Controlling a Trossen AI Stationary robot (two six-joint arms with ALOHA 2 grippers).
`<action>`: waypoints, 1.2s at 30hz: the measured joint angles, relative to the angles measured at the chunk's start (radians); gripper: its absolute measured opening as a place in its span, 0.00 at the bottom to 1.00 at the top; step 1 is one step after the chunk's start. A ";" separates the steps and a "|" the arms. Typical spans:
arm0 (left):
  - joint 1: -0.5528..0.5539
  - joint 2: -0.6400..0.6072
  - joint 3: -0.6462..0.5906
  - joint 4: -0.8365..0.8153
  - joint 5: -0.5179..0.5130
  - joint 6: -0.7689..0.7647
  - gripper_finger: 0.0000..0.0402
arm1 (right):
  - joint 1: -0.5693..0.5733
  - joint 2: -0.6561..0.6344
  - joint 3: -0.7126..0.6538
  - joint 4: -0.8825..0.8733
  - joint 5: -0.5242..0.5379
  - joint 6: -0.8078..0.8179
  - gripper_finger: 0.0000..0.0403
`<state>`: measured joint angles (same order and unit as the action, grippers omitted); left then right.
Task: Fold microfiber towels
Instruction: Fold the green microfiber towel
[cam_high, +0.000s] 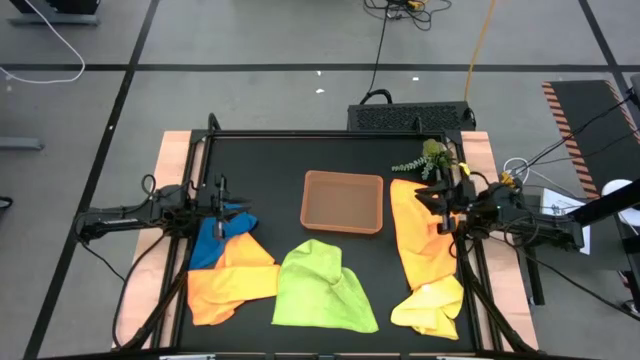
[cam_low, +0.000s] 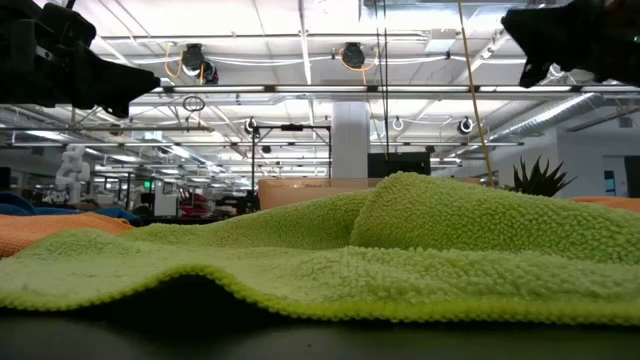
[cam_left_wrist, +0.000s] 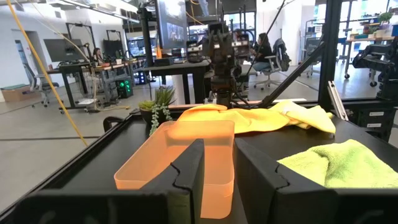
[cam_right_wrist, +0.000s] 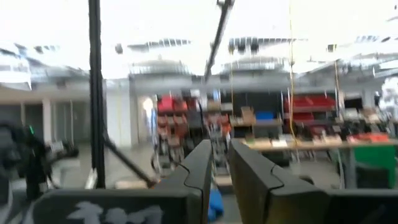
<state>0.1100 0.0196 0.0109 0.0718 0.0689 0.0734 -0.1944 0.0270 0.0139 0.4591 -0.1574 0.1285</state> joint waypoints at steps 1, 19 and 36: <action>0.000 0.000 0.000 0.000 0.000 0.000 0.22 | 0.000 0.004 0.000 0.019 0.000 0.009 0.12; 0.000 0.000 0.000 0.000 0.000 0.000 0.22 | 0.006 0.223 0.049 0.052 0.036 -0.029 0.12; 0.000 0.000 0.000 0.000 0.000 0.000 0.22 | 0.359 0.601 0.063 0.236 0.262 -0.101 0.12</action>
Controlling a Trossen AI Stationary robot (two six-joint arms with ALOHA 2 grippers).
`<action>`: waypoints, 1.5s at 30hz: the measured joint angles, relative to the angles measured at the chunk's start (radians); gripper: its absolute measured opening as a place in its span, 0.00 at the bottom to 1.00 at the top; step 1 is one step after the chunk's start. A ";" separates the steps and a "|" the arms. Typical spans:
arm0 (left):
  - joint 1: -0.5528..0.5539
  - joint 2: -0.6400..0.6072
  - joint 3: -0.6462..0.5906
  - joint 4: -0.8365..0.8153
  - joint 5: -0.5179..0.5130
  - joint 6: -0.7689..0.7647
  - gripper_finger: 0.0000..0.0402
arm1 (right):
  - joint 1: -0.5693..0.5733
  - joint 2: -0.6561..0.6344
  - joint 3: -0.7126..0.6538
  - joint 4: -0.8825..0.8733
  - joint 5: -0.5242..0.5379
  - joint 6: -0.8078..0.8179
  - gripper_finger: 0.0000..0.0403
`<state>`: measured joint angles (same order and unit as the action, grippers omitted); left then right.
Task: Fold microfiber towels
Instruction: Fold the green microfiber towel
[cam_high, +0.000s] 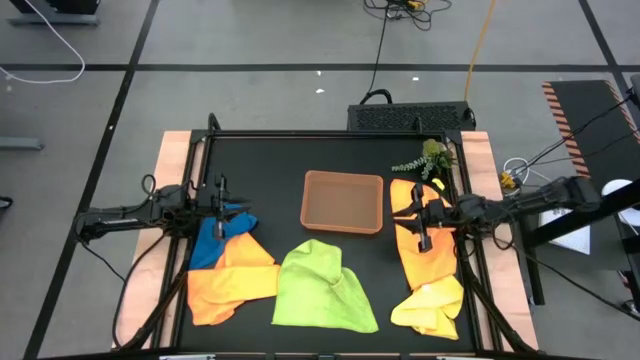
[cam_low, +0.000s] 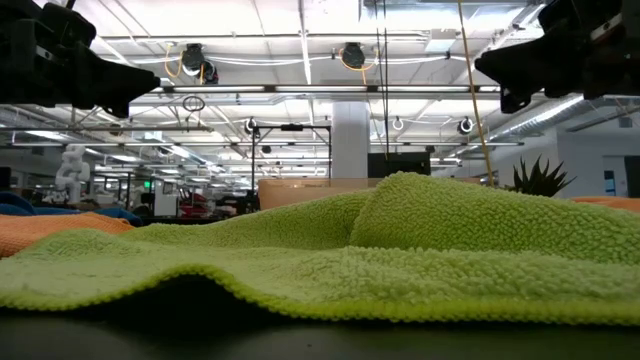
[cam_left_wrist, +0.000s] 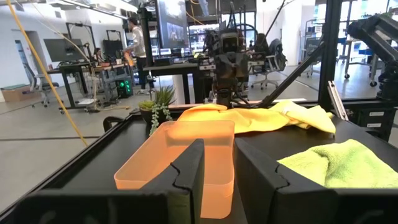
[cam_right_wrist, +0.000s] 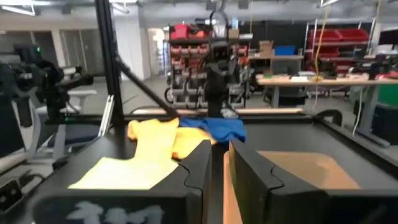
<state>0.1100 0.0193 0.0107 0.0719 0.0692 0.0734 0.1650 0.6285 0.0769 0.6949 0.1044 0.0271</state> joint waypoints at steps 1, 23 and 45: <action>0.000 0.000 0.000 0.000 0.000 0.000 0.22 | 0.023 0.031 0.000 0.025 0.000 0.000 0.12; 0.000 0.000 0.000 0.000 0.000 0.000 0.22 | 0.329 0.843 0.402 0.029 0.234 0.095 0.12; 0.000 0.000 0.000 0.000 0.000 0.000 0.22 | 0.295 1.231 0.509 0.054 0.029 0.306 0.15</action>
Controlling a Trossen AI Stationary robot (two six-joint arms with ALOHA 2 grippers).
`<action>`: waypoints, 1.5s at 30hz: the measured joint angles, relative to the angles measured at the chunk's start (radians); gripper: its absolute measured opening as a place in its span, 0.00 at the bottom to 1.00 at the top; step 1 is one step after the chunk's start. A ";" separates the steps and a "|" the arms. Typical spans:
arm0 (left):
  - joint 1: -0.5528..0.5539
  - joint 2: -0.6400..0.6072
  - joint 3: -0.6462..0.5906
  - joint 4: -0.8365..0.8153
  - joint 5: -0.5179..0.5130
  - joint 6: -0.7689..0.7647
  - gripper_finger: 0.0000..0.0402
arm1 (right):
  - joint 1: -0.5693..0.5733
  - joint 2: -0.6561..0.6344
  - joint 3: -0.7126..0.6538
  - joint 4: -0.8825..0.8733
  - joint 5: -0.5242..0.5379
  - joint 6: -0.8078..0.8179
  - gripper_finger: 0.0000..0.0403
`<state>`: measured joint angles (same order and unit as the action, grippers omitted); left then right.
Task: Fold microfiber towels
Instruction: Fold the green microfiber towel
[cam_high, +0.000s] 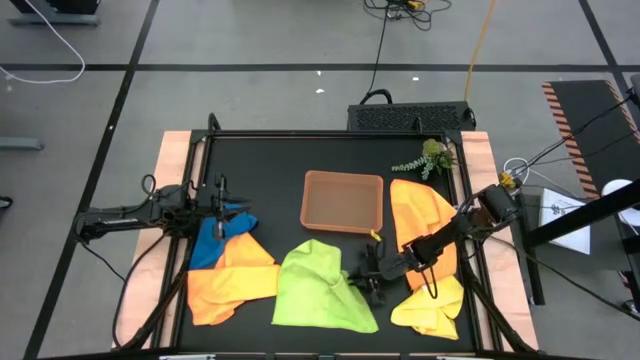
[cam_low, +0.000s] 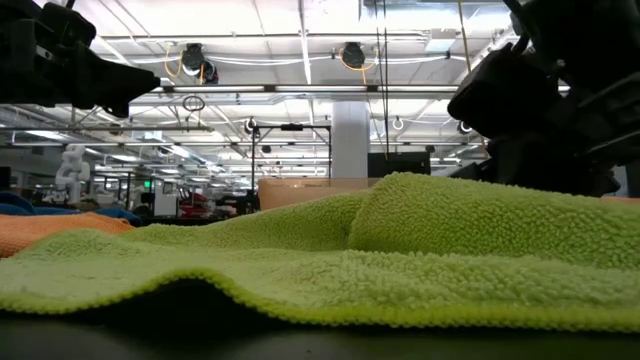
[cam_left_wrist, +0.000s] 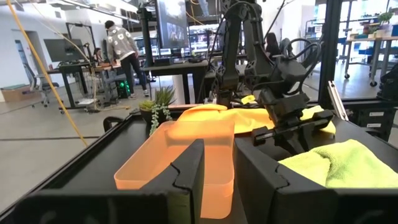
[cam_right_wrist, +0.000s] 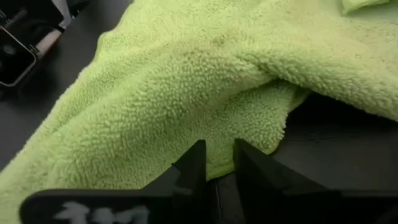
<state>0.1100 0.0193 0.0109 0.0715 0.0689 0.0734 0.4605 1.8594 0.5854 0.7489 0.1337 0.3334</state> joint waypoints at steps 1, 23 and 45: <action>0.000 0.000 0.000 0.000 0.000 0.000 0.22 | 0.000 -0.006 0.000 -0.005 0.000 -0.006 0.11; 0.000 0.000 0.000 0.000 0.000 0.000 0.22 | 0.121 -0.543 -0.003 -0.255 0.254 -0.238 0.00; 0.000 0.000 0.000 0.015 0.001 -0.044 0.22 | 0.250 -0.213 -0.024 -0.332 0.187 0.183 0.00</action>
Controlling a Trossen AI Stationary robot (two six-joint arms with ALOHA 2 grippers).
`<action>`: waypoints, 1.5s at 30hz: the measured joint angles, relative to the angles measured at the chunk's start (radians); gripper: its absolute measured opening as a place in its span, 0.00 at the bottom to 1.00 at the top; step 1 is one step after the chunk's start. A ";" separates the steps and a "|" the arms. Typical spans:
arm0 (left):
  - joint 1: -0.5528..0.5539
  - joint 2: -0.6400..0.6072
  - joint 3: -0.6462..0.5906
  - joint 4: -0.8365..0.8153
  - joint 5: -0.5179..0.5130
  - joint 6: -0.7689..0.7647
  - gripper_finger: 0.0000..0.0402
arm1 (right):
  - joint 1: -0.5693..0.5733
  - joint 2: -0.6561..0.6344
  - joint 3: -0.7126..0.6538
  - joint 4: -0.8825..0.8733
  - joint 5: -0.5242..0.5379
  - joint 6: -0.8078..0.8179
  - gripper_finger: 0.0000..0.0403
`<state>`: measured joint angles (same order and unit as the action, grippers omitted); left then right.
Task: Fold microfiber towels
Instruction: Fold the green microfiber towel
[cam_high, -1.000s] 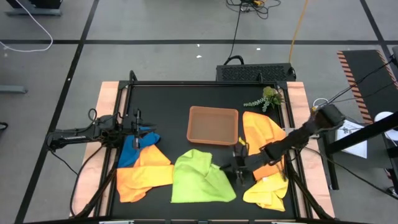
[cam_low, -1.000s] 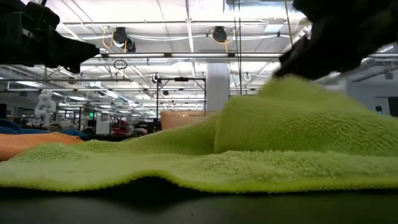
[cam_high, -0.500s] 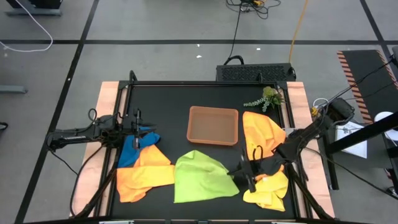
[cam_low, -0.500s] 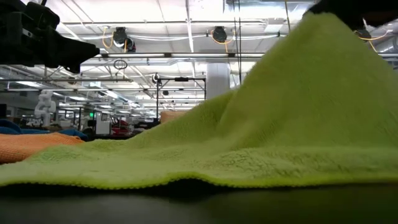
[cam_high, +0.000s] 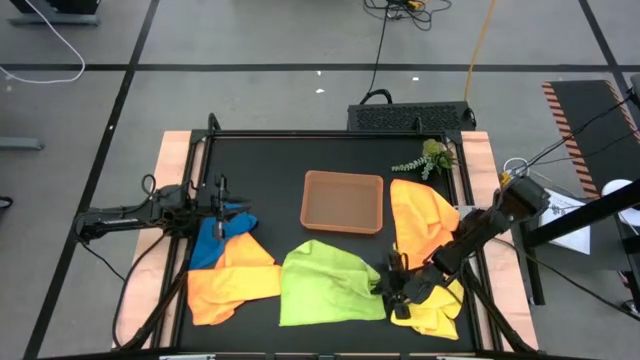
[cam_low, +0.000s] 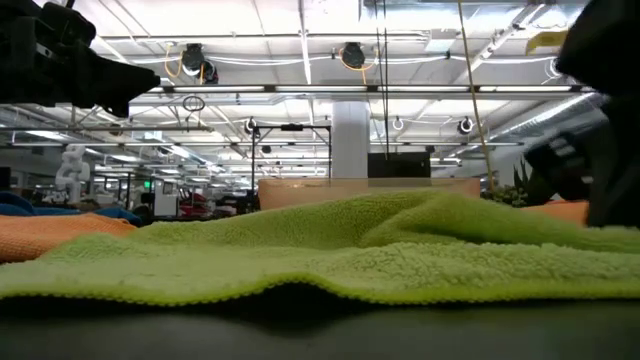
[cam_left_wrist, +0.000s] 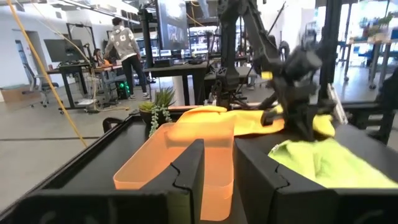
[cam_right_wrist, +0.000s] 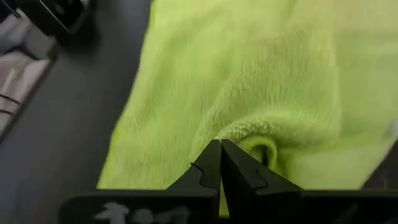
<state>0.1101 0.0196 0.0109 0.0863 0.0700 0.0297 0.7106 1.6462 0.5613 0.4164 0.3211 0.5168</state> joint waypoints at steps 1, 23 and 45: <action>-0.001 0.000 0.000 0.005 0.009 -0.056 0.22 | 0.001 0.018 0.000 0.010 -0.010 0.018 0.00; -0.034 0.164 0.000 0.420 0.015 -0.394 0.22 | -0.008 0.066 -0.001 0.130 -0.008 0.037 0.00; -0.127 0.538 0.000 0.736 0.000 -0.301 0.22 | -0.010 -0.078 -0.001 0.029 0.022 0.020 0.24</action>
<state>-0.0166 0.5575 0.0109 0.8223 0.0696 -0.2713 0.7004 1.5683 0.5606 0.4454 0.3433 0.5365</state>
